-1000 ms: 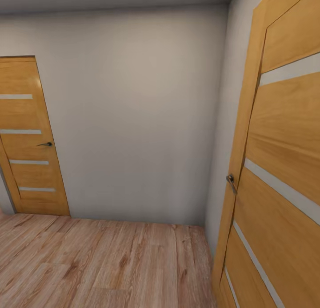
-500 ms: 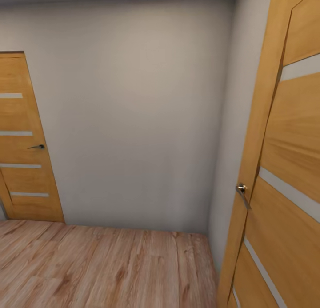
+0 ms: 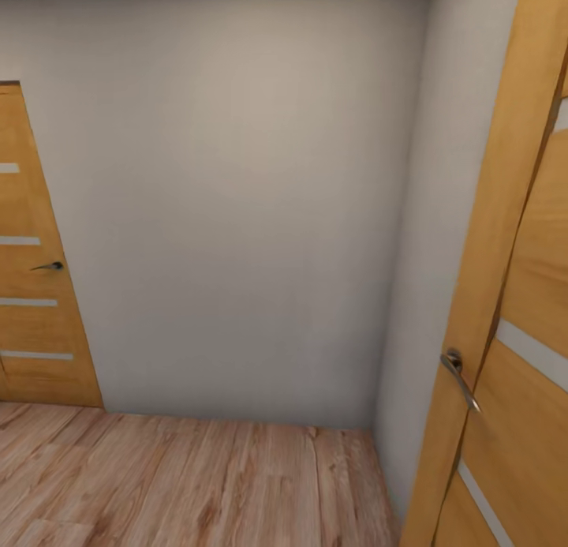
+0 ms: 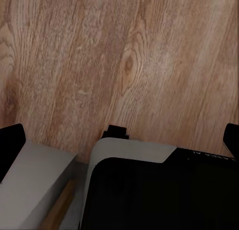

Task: Move the two storage containers from the living room to the garage. In the garage, place one container on the floor and stack the other container on top of it (either order is fine).

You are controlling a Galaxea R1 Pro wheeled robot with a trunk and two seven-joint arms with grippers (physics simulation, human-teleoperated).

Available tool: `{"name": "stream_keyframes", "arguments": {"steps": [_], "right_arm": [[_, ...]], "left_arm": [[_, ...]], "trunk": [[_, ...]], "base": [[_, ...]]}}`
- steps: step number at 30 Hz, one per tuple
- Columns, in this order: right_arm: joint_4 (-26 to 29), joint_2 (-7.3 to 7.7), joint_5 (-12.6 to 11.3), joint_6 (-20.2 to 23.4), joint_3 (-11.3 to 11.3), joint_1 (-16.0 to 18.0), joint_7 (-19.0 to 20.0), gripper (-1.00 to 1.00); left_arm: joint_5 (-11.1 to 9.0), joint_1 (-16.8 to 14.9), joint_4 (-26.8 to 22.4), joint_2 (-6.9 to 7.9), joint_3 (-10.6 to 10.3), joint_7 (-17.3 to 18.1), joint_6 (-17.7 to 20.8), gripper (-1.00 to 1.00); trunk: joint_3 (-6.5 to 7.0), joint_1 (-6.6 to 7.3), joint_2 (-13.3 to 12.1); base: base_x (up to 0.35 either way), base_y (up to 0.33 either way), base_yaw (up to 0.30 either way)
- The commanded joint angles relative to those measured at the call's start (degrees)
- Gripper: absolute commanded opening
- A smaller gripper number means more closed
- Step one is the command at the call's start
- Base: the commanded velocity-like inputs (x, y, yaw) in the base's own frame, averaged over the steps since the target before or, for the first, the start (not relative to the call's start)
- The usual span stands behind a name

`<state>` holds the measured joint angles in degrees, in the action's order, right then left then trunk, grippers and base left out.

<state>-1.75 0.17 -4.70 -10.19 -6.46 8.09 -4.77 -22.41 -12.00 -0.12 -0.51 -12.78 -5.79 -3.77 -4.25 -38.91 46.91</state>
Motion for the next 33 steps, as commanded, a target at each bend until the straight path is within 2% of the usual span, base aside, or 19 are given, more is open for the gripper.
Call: {"name": "stream_keyframes", "arguments": {"steps": [1, 20, 33], "right_arm": [[-0.19, -0.04, -0.49, -0.35, -0.48, 0.09, -0.06, 1.0], [-0.19, -0.11, -0.56, -0.35, -0.49, 0.09, -0.06, 1.0], [-0.19, -0.09, -0.49, -0.33, -0.49, 0.09, -0.06, 1.0]], "left_arm": [[-0.45, -0.04, 0.04, -0.02, -0.49, -0.18, -0.16, 1.0], [-0.45, -0.04, 0.04, 0.06, -0.49, -0.18, -0.19, 1.0], [-0.45, -0.04, 0.04, 0.06, -0.49, -0.18, -0.17, 1.0]], "trunk": [[-0.09, -0.05, 0.07], [-0.1, -0.05, 0.07], [-0.43, -0.05, 0.07]], "base": [[0.321, 0.0, 0.0], [0.321, 0.0, 0.0], [0.321, 0.0, 0.242]]}}
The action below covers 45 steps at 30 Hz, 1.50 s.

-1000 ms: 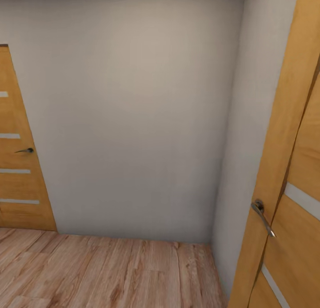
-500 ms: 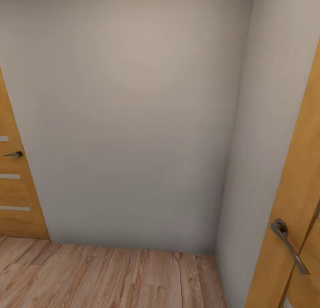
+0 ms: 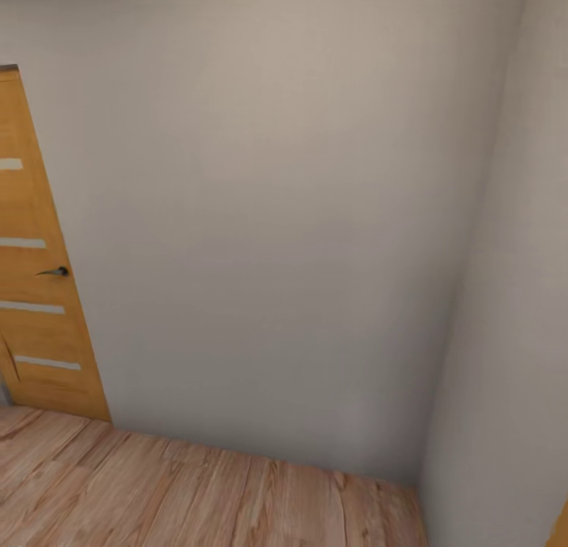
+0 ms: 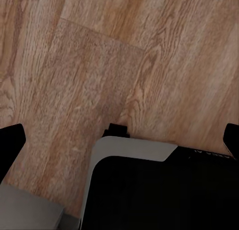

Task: Move the two storage containers from the living room to the garage. In the garage, place one container on the floor and stack the other container on top of it (either order is fine).

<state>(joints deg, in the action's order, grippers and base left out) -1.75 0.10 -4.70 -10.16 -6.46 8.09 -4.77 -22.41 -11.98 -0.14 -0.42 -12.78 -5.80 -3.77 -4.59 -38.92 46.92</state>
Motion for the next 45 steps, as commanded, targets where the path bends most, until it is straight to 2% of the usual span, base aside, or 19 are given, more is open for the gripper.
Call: {"name": "stream_keyframes", "arguments": {"steps": [1, 13, 25, 27, 28, 29, 30, 34, 38, 45], "right_arm": [[-0.19, -0.01, -0.48, -0.36, -0.48, 0.08, -0.06, 1.0], [-0.18, -0.01, -0.48, -0.33, -0.48, 0.08, -0.06, 1.0], [-0.18, -0.03, -0.42, -0.33, -0.48, 0.08, -0.06, 1.0], [-0.19, -0.04, -0.41, -0.33, -0.48, 0.08, -0.06, 1.0], [-0.19, -0.04, -0.4, -0.32, -0.48, 0.08, -0.06, 1.0], [-0.19, -0.08, -0.4, -0.31, -0.51, 0.08, -0.06, 1.0], [-0.19, -0.16, -0.4, -0.31, -0.54, 0.08, -0.05, 1.0], [-0.19, -0.37, -0.4, -0.28, -0.56, 0.08, -0.05, 1.0], [-0.13, -0.34, -0.37, -0.02, -0.63, 0.08, -0.25, 1.0], [-0.1, -0.92, -0.39, 0.23, -0.66, 0.08, -0.75, 1.0]], "left_arm": [[-0.44, -0.06, 0.05, -0.02, -0.49, -0.18, -0.18, 1.0], [-0.44, -0.06, 0.05, -0.04, -0.49, -0.18, -0.36, 1.0], [-0.5, -0.06, 0.05, -0.02, -0.46, -0.18, -0.62, 1.0], [-1.31, -0.06, 0.05, 0.03, -0.37, -0.23, -0.61, 1.0], [-2.39, -0.06, 0.05, 0.04, -0.35, -0.24, -0.58, 1.0], [-4.22, -0.06, 0.05, 0.05, -0.35, -0.23, -0.57, 1.0], [-7.31, -0.06, 0.05, 0.15, -0.38, -0.21, -0.52, 1.0], [-12.12, -0.06, -0.01, 0.32, -0.59, -0.18, -0.65, 1.0], [-13.26, -0.05, -0.1, 0.26, -0.66, -0.18, -0.71, 1.0], [-13.36, -0.05, -0.12, 0.22, -0.66, -0.18, -0.8, 1.0]], "trunk": [[-0.12, -0.04, 0.06], [-0.44, -0.04, 0.06], [-0.75, -0.04, 0.06], [-0.8, -0.04, 0.06], [-0.82, -0.04, 0.06], [-0.84, -0.04, 0.06], [-0.87, -0.04, 0.06], [-0.93, -0.04, 0.06], [-0.94, -0.04, 0.06], [-0.94, -0.04, 0.06]], "base": [[0.321, 0.0, 0.263], [0.315, 0.0, 0.263], [0.035, 0.0, 0.264], [0.001, 0.0, 0.267], [0.0, 0.0, 0.268], [0.0, 0.0, 0.268], [0.0, 0.0, 0.269], [0.0, 0.0, 0.27], [0.0, 0.0, 0.274], [0.0, 0.0, 0.284]]}}
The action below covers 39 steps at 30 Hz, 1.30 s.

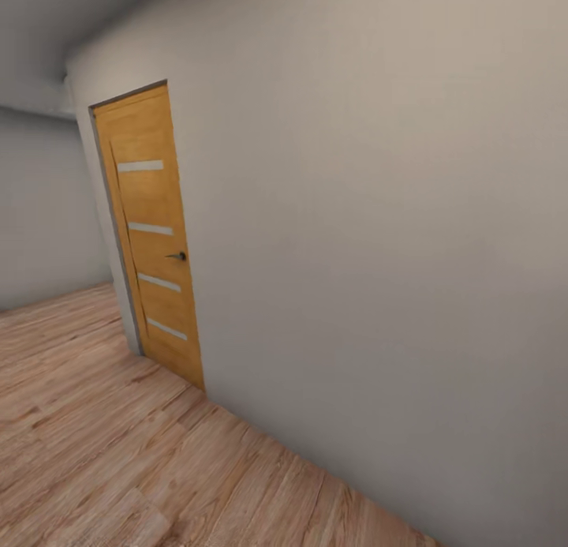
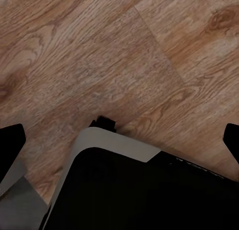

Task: Move the two storage containers from the living room to the garage. In the garage, place one container on the floor and stack the other container on top of it (either order is fine).

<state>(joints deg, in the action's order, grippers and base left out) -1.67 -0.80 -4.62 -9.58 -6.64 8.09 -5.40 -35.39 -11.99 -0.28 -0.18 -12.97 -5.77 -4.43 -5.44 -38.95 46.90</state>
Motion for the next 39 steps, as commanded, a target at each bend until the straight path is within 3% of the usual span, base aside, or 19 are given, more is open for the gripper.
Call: {"name": "stream_keyframes", "arguments": {"steps": [1, 11, 13, 17, 20, 39], "right_arm": [[-0.18, -0.05, -0.45, -0.35, -0.48, 0.08, -0.11, 1.0], [-0.18, 0.39, 0.57, -0.44, -0.86, 0.08, -0.08, 1.0], [-0.17, 0.45, 2.09, -0.44, -0.89, 0.08, -0.11, 1.0], [-0.16, 0.29, 9.62, -0.66, -0.63, 0.08, -0.15, 1.0], [-0.17, 0.28, 11.87, -0.8, -0.48, 0.08, -0.14, 1.0], [-0.18, 0.35, 12.53, -0.87, 0.11, 0.08, 0.39, 1.0]], "left_arm": [[-0.38, -0.03, 0.02, -0.01, -0.48, -0.21, -0.14, 1.0], [-0.28, -0.05, 0.1, 0.09, -0.49, -0.21, -0.22, 1.0], [-0.29, -0.05, 0.1, 0.09, -0.5, -0.21, -0.22, 1.0], [-0.29, -0.05, 0.11, 0.11, -0.48, -0.21, -0.23, 1.0], [-0.29, -0.05, 0.11, 0.1, -0.49, -0.21, -0.23, 1.0], [-0.37, -0.05, 0.03, 0.09, -0.48, -0.21, -0.23, 1.0]], "trunk": [[-0.09, -0.01, 0.08], [-0.09, -0.01, 0.08], [-0.09, -0.01, 0.08], [-0.09, -0.01, 0.08], [-0.09, -0.01, 0.08], [-0.09, -0.01, 0.08]], "base": [[0.0, 0.0, 0.298], [0.0, 0.0, 0.3], [0.0, 0.0, 0.3], [0.0, 0.0, 0.3], [0.0, 0.0, 0.3], [0.0, 0.0, 0.3]]}}
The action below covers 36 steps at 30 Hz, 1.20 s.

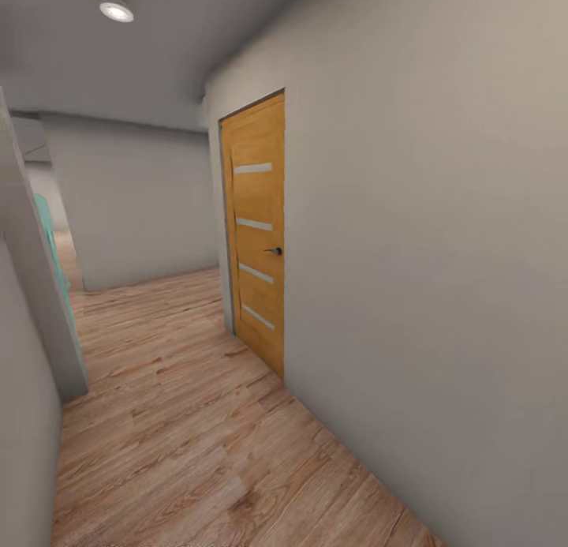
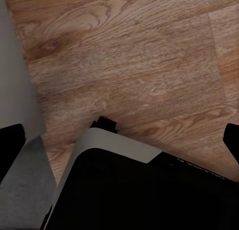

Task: Move the two storage containers from the living room to the garage. In the garage, place one container on the floor and stack the other container on top of it (either order is fine).

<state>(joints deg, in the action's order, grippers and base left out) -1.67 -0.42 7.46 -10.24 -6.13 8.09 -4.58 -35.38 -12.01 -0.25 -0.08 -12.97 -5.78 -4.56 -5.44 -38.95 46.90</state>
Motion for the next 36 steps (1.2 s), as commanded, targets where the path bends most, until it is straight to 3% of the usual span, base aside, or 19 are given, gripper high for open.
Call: {"name": "stream_keyframes", "arguments": {"steps": [1, 7, 23, 36], "right_arm": [[-0.18, -0.07, 0.45, -0.22, -0.39, 0.08, -0.43, 1.0], [-0.18, -0.33, 0.44, -0.13, -0.41, 0.08, -0.47, 1.0], [-0.16, -0.37, 1.18, 0.3, -0.92, 0.08, -0.89, 1.0], [-0.17, -0.31, 1.22, 0.27, -1.05, 0.08, -0.77, 1.0]], "left_arm": [[-0.38, -0.01, -0.01, -0.01, -0.48, -0.19, -0.1, 1.0], [-0.37, -0.03, 0.06, 0.21, -0.48, -0.19, 0.04, 1.0], [-0.22, -0.03, 0.07, 0.26, -0.57, -0.19, 0.23, 1.0], [-0.24, -0.03, 0.07, 0.26, -0.56, -0.19, 0.44, 1.0]], "trunk": [[-0.09, -0.01, 0.08], [-0.09, -0.01, 0.08], [-0.09, -0.01, 0.08], [-0.09, -0.01, 0.08]], "base": [[0.0, 0.0, 0.299], [0.177, 0.0, 0.199], [0.318, 0.0, 0.013], [0.322, 0.0, 0.242]]}}
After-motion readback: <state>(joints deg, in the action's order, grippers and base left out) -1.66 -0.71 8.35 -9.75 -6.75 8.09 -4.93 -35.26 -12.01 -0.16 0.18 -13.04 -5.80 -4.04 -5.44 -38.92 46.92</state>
